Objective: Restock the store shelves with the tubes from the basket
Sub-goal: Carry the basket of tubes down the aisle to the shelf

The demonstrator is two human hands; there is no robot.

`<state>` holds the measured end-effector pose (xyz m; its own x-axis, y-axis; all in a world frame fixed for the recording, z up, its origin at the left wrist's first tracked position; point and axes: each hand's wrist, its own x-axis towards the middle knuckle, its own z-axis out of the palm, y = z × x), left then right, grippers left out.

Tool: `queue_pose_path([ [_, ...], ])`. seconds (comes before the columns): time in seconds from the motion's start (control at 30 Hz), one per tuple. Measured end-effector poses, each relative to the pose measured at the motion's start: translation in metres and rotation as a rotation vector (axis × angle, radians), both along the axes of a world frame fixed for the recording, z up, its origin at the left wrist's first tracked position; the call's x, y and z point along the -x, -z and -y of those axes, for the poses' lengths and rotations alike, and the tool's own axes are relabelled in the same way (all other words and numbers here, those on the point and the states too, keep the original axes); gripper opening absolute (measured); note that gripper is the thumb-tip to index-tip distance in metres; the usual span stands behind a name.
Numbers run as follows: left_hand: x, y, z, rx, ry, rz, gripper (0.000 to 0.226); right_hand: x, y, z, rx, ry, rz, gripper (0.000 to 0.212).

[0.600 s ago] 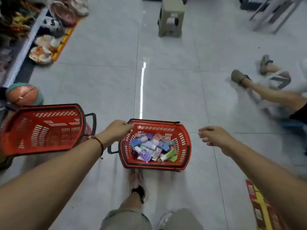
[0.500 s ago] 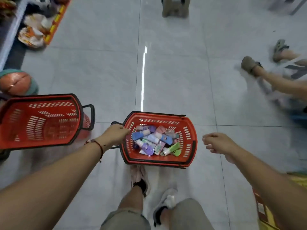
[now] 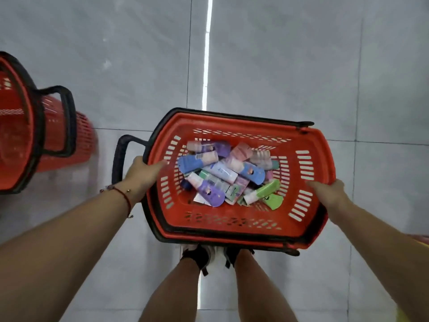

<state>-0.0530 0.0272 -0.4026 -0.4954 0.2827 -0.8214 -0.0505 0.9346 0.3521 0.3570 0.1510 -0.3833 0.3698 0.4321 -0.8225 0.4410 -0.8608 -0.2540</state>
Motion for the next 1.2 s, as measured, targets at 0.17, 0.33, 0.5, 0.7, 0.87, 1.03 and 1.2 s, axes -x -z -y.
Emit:
queue_pose_path([
  [0.17,0.005,0.006,-0.005,0.009,-0.111,0.124,0.031,0.002,-0.013,-0.026,0.091,0.145,-0.064,0.027],
  [0.33,0.022,-0.067,-0.014,0.041,-0.085,0.135,0.039,0.007,-0.092,-0.051,0.076,0.105,-0.108,0.020],
  [0.5,0.027,-0.212,-0.037,-0.083,-0.055,0.102,0.035,0.007,-0.234,-0.067,0.006,0.089,-0.125,0.021],
  [0.7,0.020,-0.384,-0.068,-0.290,-0.016,0.026,0.028,-0.010,-0.397,-0.081,-0.105,0.167,-0.216,0.023],
  [0.87,0.003,-0.473,-0.096,-0.428,-0.062,-0.059,0.028,-0.018,-0.478,-0.103,-0.159,0.290,-0.282,0.026],
  [1.03,-0.004,-0.527,-0.130,-0.497,-0.128,-0.090,0.034,-0.023,-0.541,-0.139,-0.187,0.264,-0.338,0.022],
  [1.2,0.001,-0.552,-0.164,-0.558,-0.232,-0.127,0.037,-0.007,-0.596,-0.169,-0.254,0.244,-0.341,0.028],
])
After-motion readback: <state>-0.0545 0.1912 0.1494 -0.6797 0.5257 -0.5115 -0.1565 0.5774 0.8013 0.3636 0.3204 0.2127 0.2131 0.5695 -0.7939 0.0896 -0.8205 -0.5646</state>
